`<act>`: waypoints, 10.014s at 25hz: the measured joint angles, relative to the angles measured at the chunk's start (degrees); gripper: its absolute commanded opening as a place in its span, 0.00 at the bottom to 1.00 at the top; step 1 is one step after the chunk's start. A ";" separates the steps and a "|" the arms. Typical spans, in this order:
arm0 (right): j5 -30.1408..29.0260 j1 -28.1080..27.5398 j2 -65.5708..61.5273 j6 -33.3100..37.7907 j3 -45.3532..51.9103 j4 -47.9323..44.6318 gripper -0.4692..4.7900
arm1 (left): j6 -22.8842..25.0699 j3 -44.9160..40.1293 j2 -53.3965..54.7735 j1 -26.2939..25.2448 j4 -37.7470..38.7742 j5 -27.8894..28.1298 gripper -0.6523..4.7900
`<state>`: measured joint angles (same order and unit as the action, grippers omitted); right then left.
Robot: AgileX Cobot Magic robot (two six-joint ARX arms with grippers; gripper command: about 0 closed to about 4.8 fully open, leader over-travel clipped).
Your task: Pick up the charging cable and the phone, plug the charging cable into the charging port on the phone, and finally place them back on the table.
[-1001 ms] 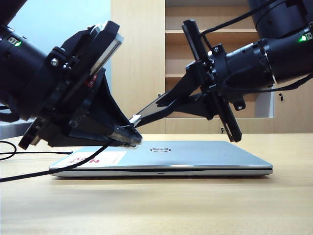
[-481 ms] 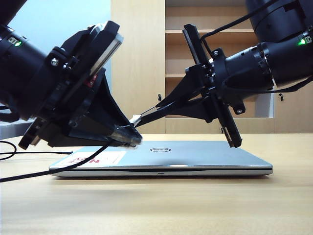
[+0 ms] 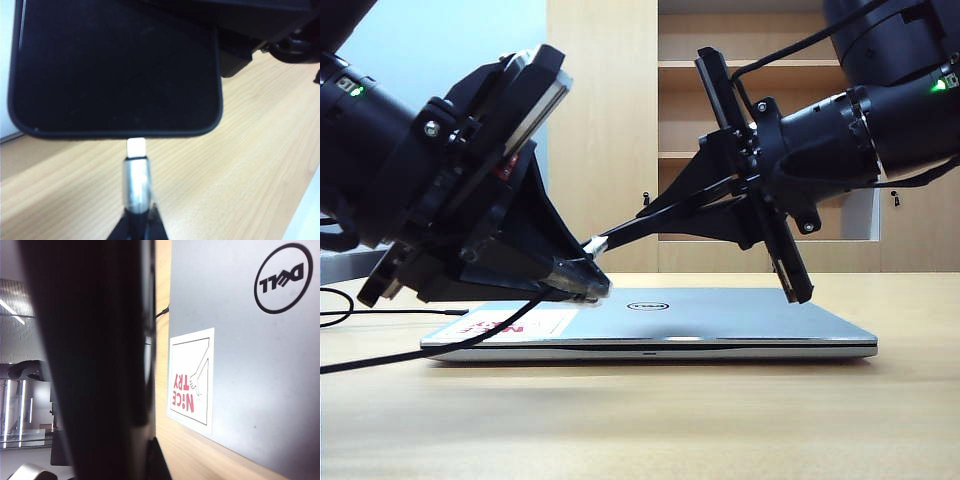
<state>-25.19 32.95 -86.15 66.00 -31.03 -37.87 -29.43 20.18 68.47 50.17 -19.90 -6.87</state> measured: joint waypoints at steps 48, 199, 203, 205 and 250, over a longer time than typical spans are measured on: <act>-5.46 0.37 0.02 -9.05 -0.07 -0.20 0.08 | 0.00 -0.22 0.17 0.04 -0.31 -0.68 0.11; 25.51 -21.46 70.84 -58.95 15.13 55.36 0.08 | 23.41 -9.73 -28.30 -14.99 7.96 0.17 0.11; 25.14 -21.46 70.84 -58.75 15.15 55.36 0.08 | 23.41 -9.73 -28.30 -14.99 7.91 0.17 0.11; 25.16 -21.46 70.84 -58.75 15.15 55.34 0.08 | 23.41 -9.73 -28.30 -14.99 7.91 0.17 0.11; 25.18 -21.46 70.82 -58.73 15.21 55.36 0.08 | 29.77 -19.98 -68.13 -53.88 17.75 0.00 0.11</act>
<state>-0.01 11.49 -15.33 7.27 -15.81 17.50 0.34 0.21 0.34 -3.70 -2.15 -6.87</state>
